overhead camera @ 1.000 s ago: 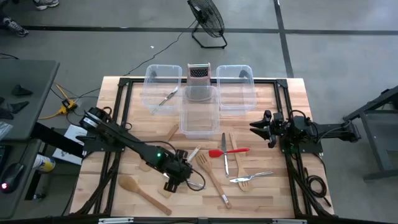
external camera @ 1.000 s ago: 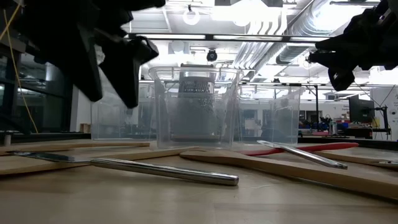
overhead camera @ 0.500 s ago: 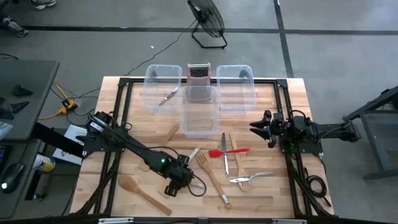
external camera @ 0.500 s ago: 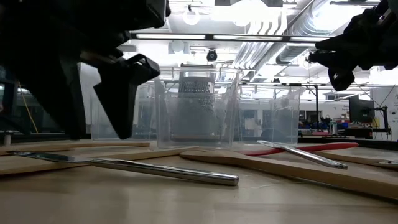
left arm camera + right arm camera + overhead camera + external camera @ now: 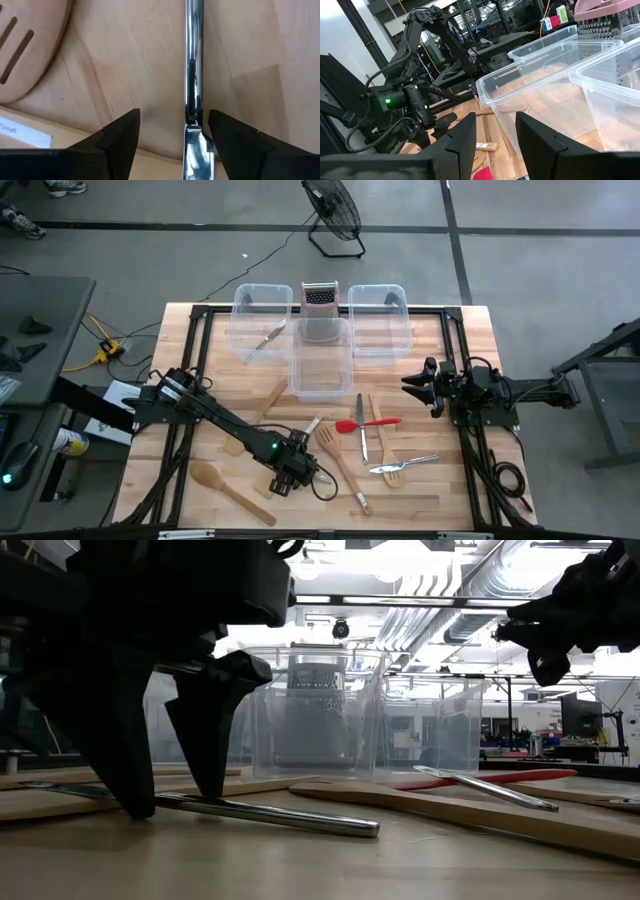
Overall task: Pick & Place Kitchen Items
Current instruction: Put the silver knife into the left transparent bin
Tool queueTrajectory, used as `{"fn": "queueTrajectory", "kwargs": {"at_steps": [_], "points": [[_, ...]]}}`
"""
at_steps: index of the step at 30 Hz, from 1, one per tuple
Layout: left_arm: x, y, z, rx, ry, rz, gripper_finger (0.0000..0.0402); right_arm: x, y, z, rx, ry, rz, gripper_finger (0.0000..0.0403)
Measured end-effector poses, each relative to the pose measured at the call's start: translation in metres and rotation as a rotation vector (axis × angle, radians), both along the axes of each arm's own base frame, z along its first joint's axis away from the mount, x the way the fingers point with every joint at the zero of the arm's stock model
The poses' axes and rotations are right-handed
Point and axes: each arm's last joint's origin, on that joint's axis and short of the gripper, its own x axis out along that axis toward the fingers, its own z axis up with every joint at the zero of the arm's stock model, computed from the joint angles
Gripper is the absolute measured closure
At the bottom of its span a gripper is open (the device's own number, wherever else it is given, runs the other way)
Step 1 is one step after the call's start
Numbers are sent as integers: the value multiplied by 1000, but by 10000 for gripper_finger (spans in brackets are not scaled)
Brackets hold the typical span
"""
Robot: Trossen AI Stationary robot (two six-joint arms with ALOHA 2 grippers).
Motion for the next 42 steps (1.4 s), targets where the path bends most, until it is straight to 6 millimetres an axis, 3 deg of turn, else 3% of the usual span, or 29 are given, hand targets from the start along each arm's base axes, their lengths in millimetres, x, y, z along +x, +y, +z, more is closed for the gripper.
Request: {"fn": "queueTrajectory", "kwargs": {"at_steps": [9, 21, 33, 42], "points": [[-5, 2, -2, -8, 79, 15, 166, 0, 0, 0, 0, 0, 1, 272], [-9, 2, -3, -30, 124, 11, 236, 0, 0, 0, 0, 0, 0, 272], [-7, 2, -4, -27, 105, 6, 248, 0, 0, 0, 0, 0, 0, 272], [-7, 1, -4, -28, 106, 5, 308, 0, 0, 0, 0, 0, 1, 272]]}}
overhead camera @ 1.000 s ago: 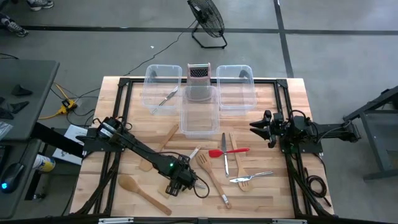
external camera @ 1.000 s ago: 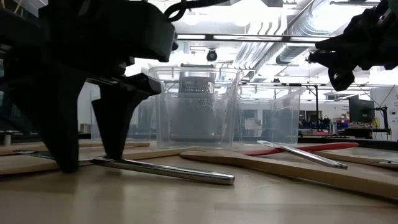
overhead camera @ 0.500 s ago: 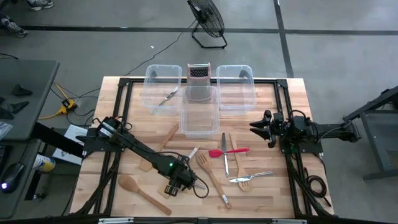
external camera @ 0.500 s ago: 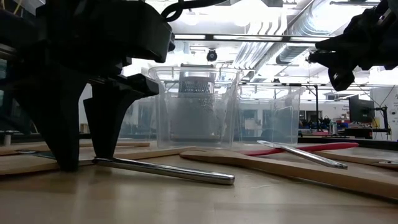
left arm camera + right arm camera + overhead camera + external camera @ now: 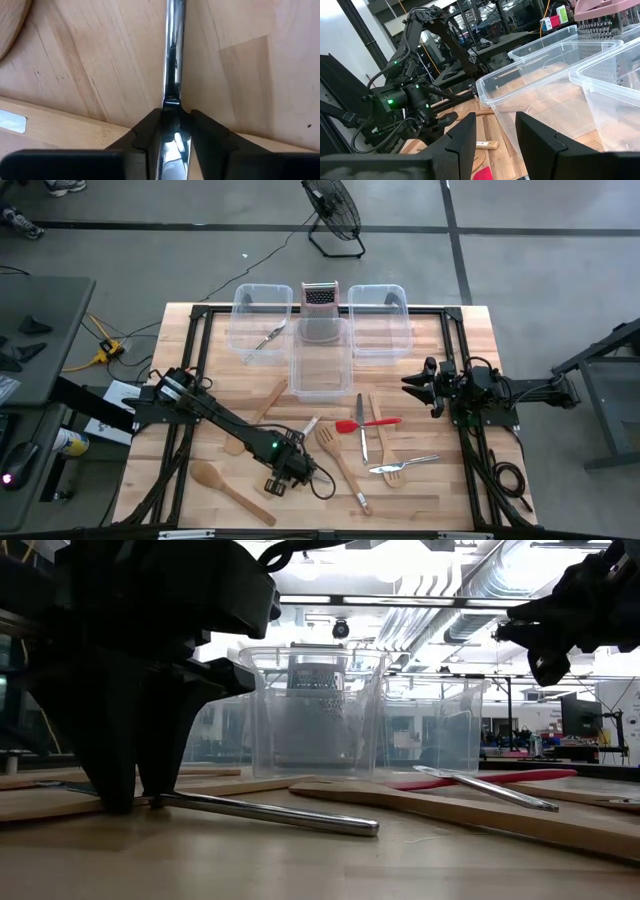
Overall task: Pick & Place Kitchen Items
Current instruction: Put the silver knife into the left transparent bin
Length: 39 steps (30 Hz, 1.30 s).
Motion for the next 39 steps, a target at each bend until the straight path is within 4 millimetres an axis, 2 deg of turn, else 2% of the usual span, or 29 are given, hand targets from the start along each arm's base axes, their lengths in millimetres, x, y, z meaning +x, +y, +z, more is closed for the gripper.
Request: {"fn": "queueTrajectory", "kwargs": {"at_steps": [4, 22, 39], "points": [[0, 0, 0, 0, 0, 0, 326, 0, 0, 0, 0, 0, 0, 272], [-1, 1, 0, 2, 14, 26, 325, 0, 0, 0, 0, 0, 0, 272], [9, -4, 23, 6, 12, 29, 326, 0, 0, 0, 0, -1, 0, 272]]}}
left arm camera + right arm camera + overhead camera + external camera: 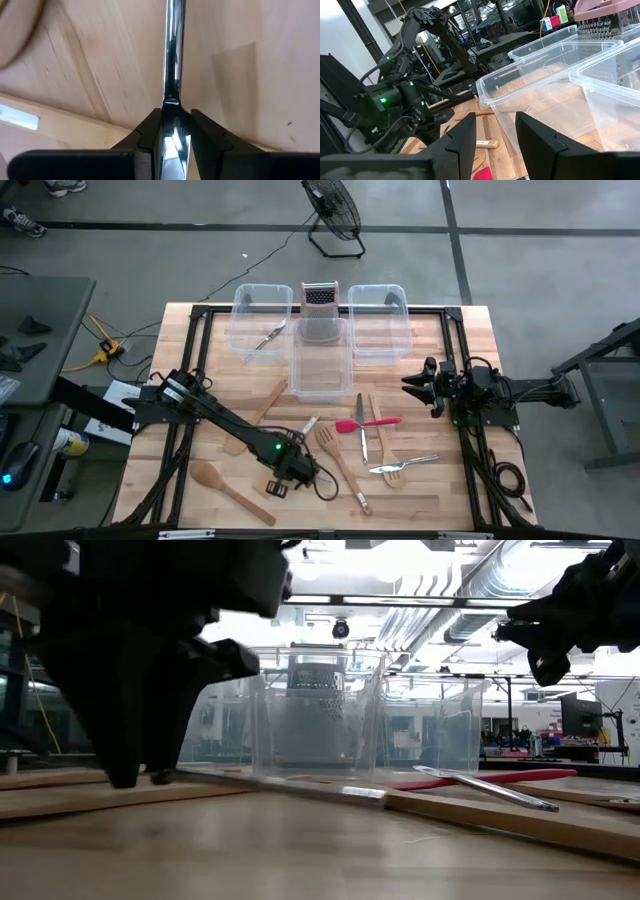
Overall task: Pick & Place Kitchen Items
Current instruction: Put the silver knife into the left transparent bin
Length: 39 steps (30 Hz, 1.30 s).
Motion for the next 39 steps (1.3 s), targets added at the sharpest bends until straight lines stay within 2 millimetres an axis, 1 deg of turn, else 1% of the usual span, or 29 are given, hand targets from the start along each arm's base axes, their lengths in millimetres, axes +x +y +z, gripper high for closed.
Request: {"fn": "queueTrajectory", "kwargs": {"at_steps": [4, 7, 13, 17, 21, 29, 33, 39], "points": [[2, -1, 8, -1, -3, 2, 326, 0, 0, 0, 0, 0, 0, 272], [3, -2, 18, -1, 8, 23, 326, 0, 0, 0, 0, 0, 0, 272], [1, 4, 53, 2, -46, 68, 326, 0, 0, 0, 0, 0, 0, 272], [-4, 15, 73, 0, -77, 143, 326, 0, 0, 0, 0, 0, 0, 272], [-12, 31, 94, -2, -98, 224, 326, 0, 0, 0, 0, 0, 0, 272], [-33, 71, 135, 16, -139, 398, 326, 0, 0, 0, 0, 0, 0, 272], [-43, 91, 149, 42, -156, 479, 325, 0, 0, 0, 0, 1, 0, 272], [-57, 127, 167, 79, -172, 604, 325, 0, 0, 0, 0, 0, 0, 272]]}}
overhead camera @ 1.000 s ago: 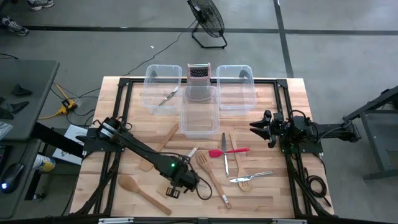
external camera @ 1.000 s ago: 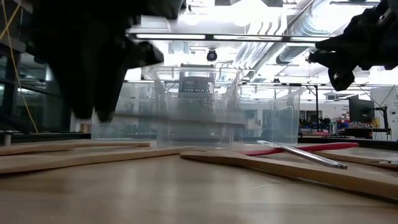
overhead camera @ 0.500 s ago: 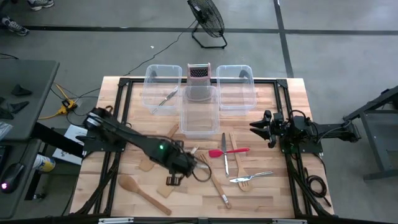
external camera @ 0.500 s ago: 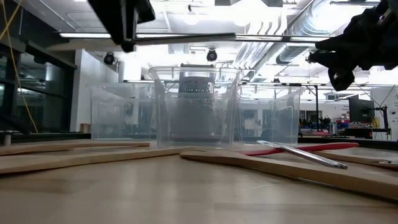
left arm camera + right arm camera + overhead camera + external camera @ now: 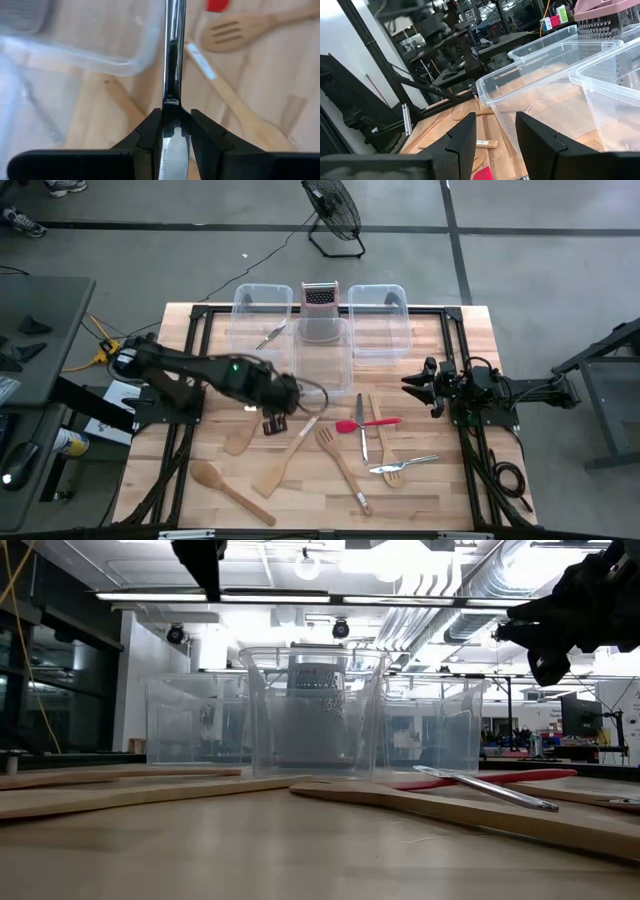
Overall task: Pick & Place Kitchen Items
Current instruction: Put the silver knife into the left transparent bin
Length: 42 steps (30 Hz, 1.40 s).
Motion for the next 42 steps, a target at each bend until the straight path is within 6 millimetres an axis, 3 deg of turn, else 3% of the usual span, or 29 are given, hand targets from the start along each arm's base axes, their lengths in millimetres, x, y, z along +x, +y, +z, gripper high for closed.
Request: {"fn": "queueTrajectory", "kwargs": {"at_steps": [9, 20, 29, 42], "points": [[-26, 65, 24, 89, -31, 221, 324, 0, 0, 0, 0, 0, 0, 272], [-47, 135, 28, 172, 23, 496, 323, 0, 0, 0, 0, 0, 0, 272], [-47, 189, 17, 166, 2, 711, 323, 0, 0, 0, 0, 0, 0, 272], [-30, 237, -23, 114, 101, 813, 323, 0, 0, 0, 0, 0, 0, 272]]}}
